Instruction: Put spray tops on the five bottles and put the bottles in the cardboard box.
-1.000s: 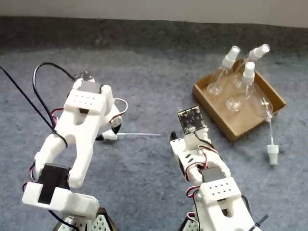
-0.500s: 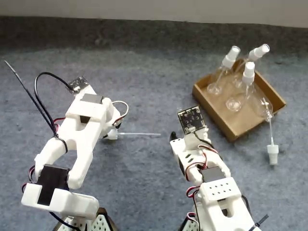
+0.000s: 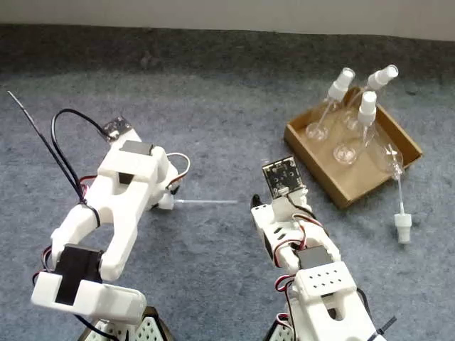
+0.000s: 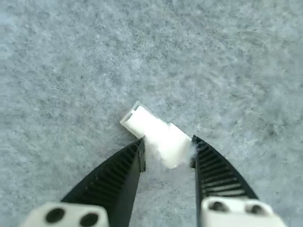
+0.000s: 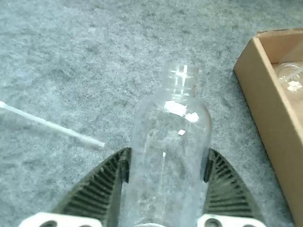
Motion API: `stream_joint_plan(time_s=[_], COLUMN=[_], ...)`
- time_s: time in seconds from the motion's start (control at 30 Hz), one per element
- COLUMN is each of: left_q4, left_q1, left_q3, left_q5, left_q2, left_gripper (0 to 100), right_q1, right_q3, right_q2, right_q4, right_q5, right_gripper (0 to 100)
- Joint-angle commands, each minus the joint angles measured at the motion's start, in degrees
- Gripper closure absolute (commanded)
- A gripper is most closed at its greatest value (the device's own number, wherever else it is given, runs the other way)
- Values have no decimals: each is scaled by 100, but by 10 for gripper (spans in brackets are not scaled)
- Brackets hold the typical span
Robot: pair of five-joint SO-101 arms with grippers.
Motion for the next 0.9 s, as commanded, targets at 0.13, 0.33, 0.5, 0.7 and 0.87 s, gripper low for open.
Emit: stream_joint_plan(time_s=[0.13, 0.33, 0.5, 0.7, 0.87], left_q4=[369, 325, 316, 26, -18], left_q1=[-22, -22, -101, -312, -251], left_q3=[145, 198, 189, 224, 57], left_q5=[18, -185, -202, -229, -1081], left_q2=[4, 4, 4, 4, -75], left_gripper=[873, 874, 947, 990, 988], right_q1=[-66, -66, -66, -66, -66], right_q3=[4, 4, 4, 4, -4], right_q2=[-92, -92, -92, -92, -92], right_q4=[-84, -84, -84, -84, -84], right_q5=[-18, -18, -18, -18, -18], right_gripper=[853, 853, 853, 853, 853])
